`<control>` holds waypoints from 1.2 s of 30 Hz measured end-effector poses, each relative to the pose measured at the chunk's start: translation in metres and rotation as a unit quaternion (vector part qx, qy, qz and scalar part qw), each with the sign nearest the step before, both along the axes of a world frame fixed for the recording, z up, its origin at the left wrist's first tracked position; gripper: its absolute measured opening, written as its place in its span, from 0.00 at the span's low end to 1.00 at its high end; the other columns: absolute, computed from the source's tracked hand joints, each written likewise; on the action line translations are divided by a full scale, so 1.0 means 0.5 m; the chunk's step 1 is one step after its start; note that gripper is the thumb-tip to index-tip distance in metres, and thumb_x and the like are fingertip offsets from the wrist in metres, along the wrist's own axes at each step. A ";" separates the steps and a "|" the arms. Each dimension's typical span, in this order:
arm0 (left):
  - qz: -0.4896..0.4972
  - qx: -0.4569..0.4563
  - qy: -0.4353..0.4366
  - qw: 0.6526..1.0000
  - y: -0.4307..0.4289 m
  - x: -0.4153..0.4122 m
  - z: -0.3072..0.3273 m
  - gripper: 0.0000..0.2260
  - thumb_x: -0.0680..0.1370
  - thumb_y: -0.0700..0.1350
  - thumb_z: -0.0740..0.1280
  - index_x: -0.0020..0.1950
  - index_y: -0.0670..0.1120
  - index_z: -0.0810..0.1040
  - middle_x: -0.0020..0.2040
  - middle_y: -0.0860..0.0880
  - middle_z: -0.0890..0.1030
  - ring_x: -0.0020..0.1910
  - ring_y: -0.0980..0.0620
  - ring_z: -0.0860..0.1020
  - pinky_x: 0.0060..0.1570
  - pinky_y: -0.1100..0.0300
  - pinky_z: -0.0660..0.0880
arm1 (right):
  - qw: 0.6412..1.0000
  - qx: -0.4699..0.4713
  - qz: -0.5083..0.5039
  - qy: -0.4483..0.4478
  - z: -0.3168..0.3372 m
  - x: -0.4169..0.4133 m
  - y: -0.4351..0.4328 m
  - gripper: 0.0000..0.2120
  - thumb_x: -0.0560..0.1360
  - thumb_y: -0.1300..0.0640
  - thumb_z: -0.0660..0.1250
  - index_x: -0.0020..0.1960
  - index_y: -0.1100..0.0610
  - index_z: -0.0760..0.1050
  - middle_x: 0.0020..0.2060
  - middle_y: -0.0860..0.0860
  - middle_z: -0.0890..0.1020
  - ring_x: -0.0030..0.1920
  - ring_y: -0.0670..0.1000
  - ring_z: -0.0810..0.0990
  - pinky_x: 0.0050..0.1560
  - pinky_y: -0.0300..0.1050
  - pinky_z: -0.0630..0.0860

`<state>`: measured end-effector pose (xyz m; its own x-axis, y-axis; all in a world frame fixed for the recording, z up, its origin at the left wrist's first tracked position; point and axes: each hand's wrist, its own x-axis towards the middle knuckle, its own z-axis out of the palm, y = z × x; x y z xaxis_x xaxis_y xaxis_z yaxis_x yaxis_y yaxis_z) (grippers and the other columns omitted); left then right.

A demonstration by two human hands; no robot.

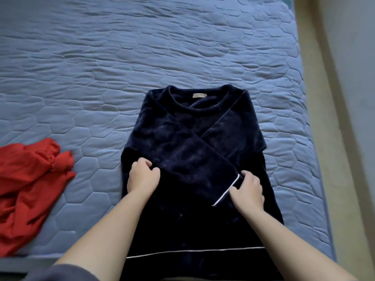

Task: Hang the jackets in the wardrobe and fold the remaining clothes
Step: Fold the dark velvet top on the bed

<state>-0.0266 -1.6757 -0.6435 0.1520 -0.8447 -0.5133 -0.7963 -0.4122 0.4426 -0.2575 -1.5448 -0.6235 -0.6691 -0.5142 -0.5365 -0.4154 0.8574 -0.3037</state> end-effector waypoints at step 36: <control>-0.014 -0.015 0.047 0.999 -0.242 0.224 -0.213 0.11 0.78 0.57 0.60 0.50 0.50 0.70 0.50 0.45 0.80 0.52 0.40 0.77 0.45 0.53 0.69 | 0.937 -0.173 0.301 0.033 -0.194 0.328 -0.658 0.31 0.77 0.48 0.61 0.77 0.47 0.54 0.75 0.48 0.64 0.74 0.51 0.61 0.73 0.58 0.56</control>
<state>0.0854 -1.7967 -0.7498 0.0802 -0.8630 -0.4989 -0.7611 -0.3762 0.5284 -0.0935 -1.8737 -0.7204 -0.2278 -0.9445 -0.2369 -0.8196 0.3173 -0.4771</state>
